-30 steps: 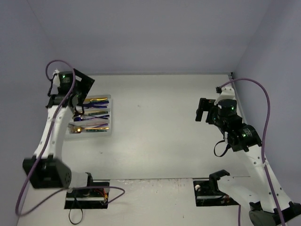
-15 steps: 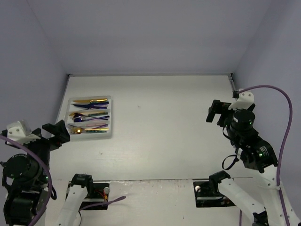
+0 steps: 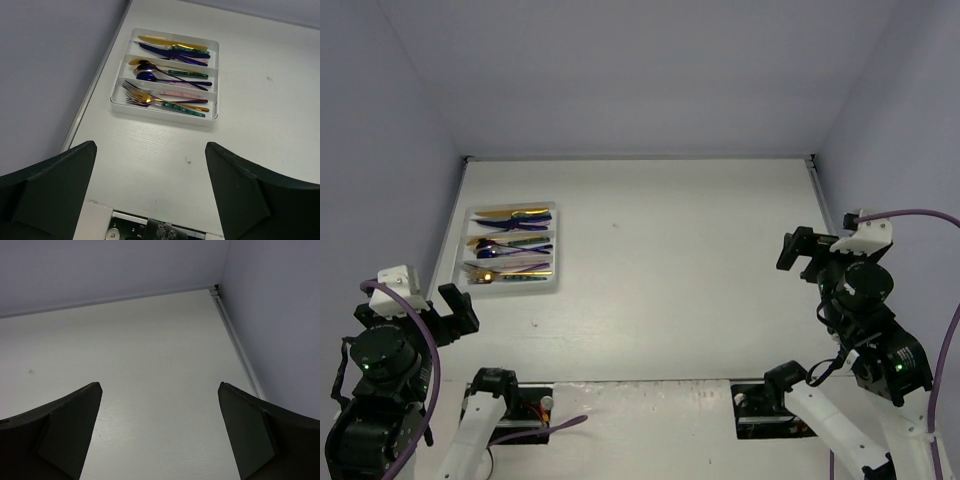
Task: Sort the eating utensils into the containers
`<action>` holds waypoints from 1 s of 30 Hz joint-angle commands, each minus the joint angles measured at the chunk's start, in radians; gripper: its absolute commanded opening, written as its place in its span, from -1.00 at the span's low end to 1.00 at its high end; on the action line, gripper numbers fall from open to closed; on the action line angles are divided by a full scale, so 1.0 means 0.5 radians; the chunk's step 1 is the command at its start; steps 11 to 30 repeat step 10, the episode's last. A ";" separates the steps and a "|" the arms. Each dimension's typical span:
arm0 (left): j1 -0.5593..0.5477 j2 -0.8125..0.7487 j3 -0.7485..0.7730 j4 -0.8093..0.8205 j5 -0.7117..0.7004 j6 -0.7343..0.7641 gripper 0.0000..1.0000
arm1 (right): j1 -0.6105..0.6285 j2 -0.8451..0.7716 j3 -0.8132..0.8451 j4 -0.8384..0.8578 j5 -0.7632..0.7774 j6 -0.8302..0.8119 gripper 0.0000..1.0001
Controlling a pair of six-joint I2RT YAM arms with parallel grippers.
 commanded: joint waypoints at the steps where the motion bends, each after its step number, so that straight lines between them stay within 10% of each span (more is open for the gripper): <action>1: 0.001 0.076 0.017 -0.047 0.141 0.070 0.76 | 0.017 -0.015 -0.022 0.143 0.070 -0.039 1.00; 30: -0.004 0.088 0.030 -0.125 0.234 0.044 0.76 | 0.032 -0.027 -0.021 0.158 0.023 -0.065 1.00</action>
